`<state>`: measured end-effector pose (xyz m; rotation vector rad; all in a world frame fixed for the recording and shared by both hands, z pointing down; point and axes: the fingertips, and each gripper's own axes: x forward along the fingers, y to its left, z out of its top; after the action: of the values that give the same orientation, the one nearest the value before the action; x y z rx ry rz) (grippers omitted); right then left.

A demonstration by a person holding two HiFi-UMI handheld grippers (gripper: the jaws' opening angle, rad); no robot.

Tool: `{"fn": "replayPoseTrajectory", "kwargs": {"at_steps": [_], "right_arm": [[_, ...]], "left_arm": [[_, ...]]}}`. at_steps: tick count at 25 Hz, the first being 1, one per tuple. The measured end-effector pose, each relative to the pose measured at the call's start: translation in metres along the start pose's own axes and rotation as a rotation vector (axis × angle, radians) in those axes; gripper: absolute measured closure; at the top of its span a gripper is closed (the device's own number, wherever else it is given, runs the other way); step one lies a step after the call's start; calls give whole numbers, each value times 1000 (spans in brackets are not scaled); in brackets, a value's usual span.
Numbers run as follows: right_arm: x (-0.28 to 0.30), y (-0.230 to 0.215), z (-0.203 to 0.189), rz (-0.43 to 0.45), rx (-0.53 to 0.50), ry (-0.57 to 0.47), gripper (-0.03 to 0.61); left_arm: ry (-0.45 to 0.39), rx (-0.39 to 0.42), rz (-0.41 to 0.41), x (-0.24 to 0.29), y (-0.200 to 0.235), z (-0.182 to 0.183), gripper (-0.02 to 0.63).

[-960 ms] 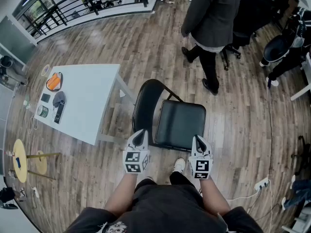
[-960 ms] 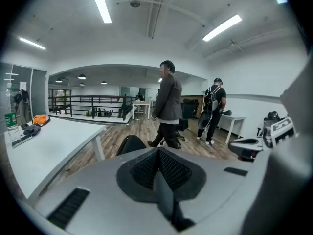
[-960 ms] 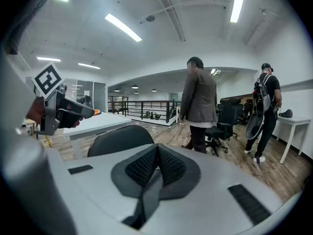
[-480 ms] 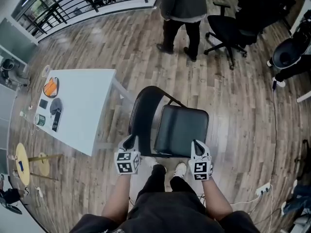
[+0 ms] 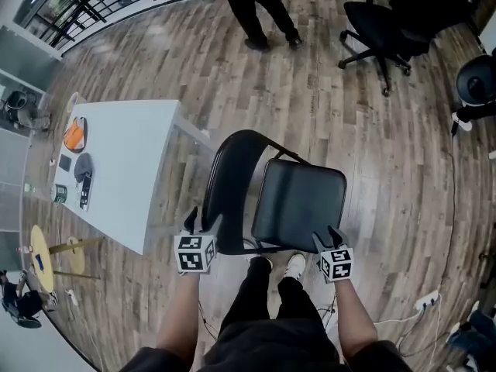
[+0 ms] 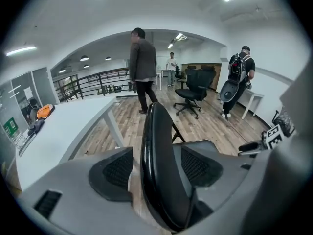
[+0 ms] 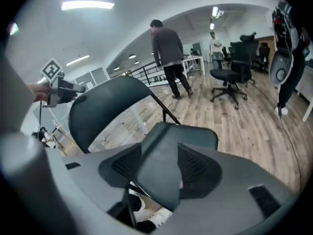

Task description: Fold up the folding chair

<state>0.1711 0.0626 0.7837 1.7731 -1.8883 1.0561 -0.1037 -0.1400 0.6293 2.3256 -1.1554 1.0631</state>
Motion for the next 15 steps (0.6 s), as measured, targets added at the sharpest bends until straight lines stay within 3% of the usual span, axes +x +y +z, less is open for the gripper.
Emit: {"fn": "replayPoseTrajectory", "kwargs": {"at_steps": [7, 10, 15], "right_arm": [[48, -70, -117, 2, 237, 244, 304], [56, -87, -142, 30, 313, 265, 301], [80, -103, -173, 103, 357, 306, 277]], "left_arm": [[126, 61, -40, 37, 5, -23, 302], [195, 96, -68, 51, 2, -36, 302], [223, 50, -121, 68, 2, -45, 302]]}}
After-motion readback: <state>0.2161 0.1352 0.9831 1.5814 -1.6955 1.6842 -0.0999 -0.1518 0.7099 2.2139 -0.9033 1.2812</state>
